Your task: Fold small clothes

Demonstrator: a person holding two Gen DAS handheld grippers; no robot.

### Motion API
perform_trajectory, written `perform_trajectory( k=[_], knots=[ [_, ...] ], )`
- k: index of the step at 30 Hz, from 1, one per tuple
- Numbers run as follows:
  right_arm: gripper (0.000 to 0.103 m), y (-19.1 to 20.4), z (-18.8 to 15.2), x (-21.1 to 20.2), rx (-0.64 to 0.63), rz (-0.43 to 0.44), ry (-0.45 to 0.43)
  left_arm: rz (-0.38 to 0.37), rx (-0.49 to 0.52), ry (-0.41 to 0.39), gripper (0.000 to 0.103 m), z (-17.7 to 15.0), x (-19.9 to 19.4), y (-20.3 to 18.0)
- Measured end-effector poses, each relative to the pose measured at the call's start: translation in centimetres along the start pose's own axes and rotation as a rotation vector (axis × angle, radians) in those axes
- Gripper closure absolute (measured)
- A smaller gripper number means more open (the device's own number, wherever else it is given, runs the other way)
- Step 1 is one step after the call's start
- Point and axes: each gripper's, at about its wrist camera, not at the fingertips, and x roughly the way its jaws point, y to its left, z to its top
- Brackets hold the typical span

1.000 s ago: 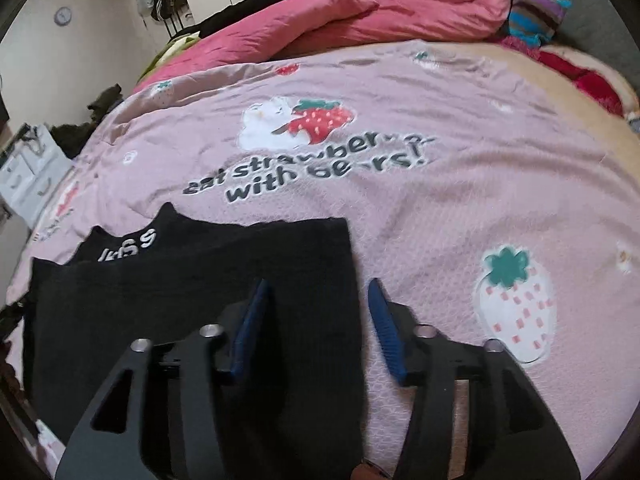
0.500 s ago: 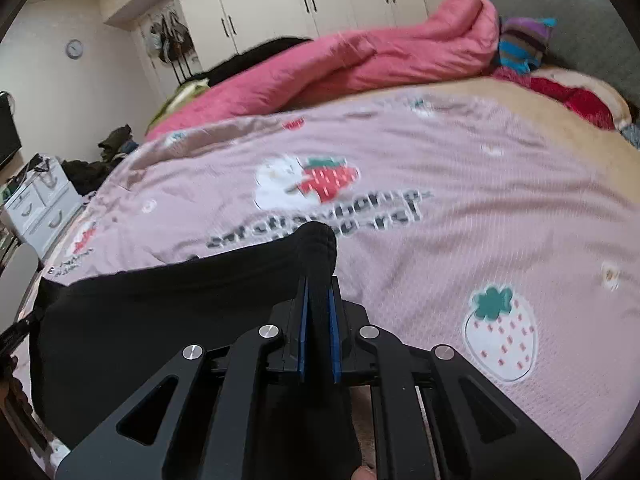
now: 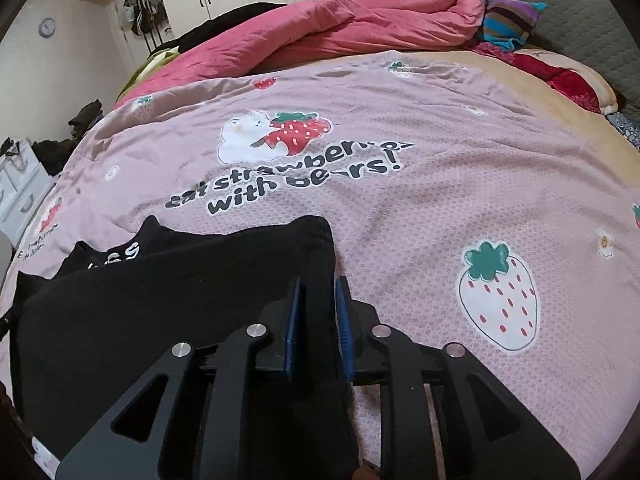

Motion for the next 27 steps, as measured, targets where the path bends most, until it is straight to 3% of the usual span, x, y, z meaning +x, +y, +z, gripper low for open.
perform_trajectory(
  k=[4,6,12,18,25,27],
  knots=[
    [0.063,-0.4,-0.3,-0.3,0.026,0.002,0.008,0.008,0.004,0.01,0.091,-0.2,-0.1,0.0],
    [0.049,-0.7,-0.5,-0.5,0.046,0.01,0.02,0.014,0.007,0.015,0.086,-0.4,-0.1,0.0],
    [0.037,-0.8,-1.5,-1.5,0.072,0.034,0.04,0.03,0.018,0.036,0.072,-1.0,-0.4,0.1],
    [0.014,-0.5,-2.5,-3.4,0.082,0.077,0.045,0.025,0.005,0.046,0.06,-1.7,-1.3,0.6],
    [0.008,1.0,-3.1,-7.1,0.003,0.105,-0.017,0.026,-0.038,0.053,0.039,-2.7,-3.3,2.2],
    [0.007,1.5,-3.2,-7.9,-0.022,0.124,-0.031,0.024,-0.06,0.049,0.026,-2.9,-4.1,2.8]
  ],
)
